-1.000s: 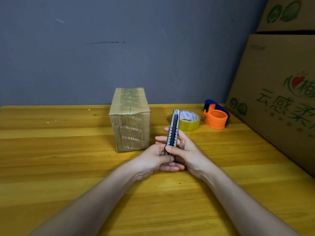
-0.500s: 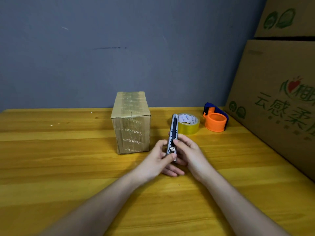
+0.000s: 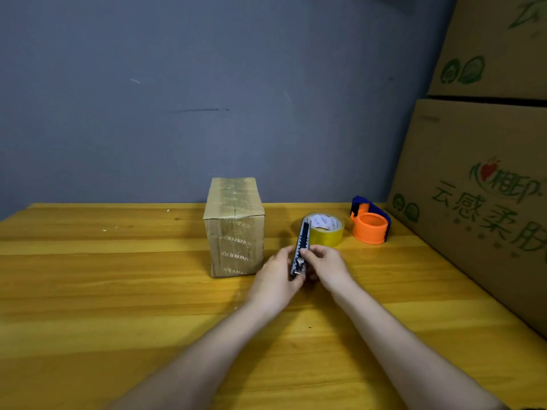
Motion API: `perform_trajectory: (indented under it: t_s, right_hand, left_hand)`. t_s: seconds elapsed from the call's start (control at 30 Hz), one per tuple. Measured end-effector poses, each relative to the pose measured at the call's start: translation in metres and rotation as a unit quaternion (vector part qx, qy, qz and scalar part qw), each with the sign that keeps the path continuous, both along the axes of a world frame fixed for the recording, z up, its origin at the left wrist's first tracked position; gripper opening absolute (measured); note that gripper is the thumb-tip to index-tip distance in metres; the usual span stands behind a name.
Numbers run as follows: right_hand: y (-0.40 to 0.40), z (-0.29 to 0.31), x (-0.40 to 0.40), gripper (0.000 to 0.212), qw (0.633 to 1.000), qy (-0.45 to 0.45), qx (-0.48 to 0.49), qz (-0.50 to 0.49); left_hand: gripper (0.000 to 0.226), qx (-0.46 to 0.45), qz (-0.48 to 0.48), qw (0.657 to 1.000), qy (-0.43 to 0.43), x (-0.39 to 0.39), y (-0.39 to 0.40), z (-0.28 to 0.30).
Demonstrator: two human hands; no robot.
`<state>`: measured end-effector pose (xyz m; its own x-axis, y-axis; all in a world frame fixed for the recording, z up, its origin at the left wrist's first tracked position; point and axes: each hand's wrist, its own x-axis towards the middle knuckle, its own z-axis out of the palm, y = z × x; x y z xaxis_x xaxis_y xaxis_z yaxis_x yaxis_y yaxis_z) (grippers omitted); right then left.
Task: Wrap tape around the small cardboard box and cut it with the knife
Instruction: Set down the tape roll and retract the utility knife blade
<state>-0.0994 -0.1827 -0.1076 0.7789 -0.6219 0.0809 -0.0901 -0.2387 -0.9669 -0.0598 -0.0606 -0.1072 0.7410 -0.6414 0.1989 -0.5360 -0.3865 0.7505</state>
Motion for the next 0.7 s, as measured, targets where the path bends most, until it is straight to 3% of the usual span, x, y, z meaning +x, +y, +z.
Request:
perform_trajectory:
  t_s: [0.1, 0.2, 0.33, 0.47, 0.7]
  right_hand:
    - [-0.008, 0.002, 0.013, 0.019, 0.998, 0.040, -0.046, -0.028]
    - [-0.014, 0.007, 0.022, 0.014, 0.994, 0.076, -0.055, -0.048]
    - [-0.018, 0.011, 0.030, 0.008, 0.987, 0.145, -0.073, -0.020]
    - [-0.016, 0.018, 0.034, 0.025, 0.977, 0.190, -0.098, 0.016]
    - [-0.014, 0.021, 0.039, 0.027, 0.965, 0.233, -0.122, 0.025]
  left_hand:
    - [0.047, 0.045, 0.042, 0.997, -0.036, -0.002, -0.009, 0.004]
    - [0.034, 0.056, 0.068, 0.996, 0.001, -0.001, -0.019, 0.010]
    - [0.035, 0.112, 0.092, 0.989, 0.020, 0.007, -0.028, 0.014]
    - [0.035, 0.156, 0.096, 0.983, 0.018, 0.013, -0.036, 0.017]
    - [0.038, 0.211, 0.084, 0.974, 0.021, 0.019, -0.045, 0.022]
